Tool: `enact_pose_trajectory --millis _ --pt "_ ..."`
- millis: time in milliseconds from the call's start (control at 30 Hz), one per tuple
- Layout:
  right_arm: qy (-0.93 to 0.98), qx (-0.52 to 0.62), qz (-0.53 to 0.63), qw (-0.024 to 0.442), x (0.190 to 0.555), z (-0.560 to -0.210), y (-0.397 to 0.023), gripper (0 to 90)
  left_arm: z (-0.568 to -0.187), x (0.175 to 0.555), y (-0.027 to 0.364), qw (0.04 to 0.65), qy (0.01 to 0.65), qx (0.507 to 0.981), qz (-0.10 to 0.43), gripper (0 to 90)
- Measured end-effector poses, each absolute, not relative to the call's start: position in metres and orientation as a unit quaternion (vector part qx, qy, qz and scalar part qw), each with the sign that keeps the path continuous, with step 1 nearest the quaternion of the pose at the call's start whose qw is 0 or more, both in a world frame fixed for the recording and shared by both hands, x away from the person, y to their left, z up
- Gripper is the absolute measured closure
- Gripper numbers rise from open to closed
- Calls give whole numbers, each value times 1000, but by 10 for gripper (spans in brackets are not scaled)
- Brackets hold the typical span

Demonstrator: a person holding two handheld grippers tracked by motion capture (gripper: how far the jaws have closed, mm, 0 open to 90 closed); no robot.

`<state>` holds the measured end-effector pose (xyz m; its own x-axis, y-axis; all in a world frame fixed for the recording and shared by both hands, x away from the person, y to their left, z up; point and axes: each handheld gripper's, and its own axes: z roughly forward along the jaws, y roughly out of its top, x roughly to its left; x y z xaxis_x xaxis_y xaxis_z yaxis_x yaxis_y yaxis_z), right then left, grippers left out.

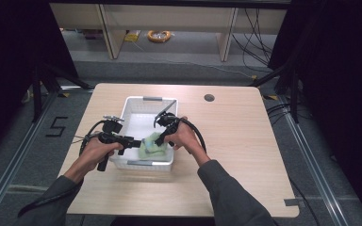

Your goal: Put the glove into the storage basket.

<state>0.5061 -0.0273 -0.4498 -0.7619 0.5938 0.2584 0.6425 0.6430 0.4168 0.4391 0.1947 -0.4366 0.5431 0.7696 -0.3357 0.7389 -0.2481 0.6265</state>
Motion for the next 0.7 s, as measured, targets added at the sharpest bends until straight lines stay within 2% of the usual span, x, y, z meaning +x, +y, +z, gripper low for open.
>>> enact_pose_trajectory --millis 333,567,700 --pt "-908 -338 -248 10 507 -437 -30 529 -428 429 195 399 469 787 29 493" --pt "-904 -326 -276 -5 503 -418 -40 509 -419 416 189 425 462 777 41 459" --pt "-900 -320 -296 -10 495 -409 -47 489 -415 407 182 430 453 780 38 370"
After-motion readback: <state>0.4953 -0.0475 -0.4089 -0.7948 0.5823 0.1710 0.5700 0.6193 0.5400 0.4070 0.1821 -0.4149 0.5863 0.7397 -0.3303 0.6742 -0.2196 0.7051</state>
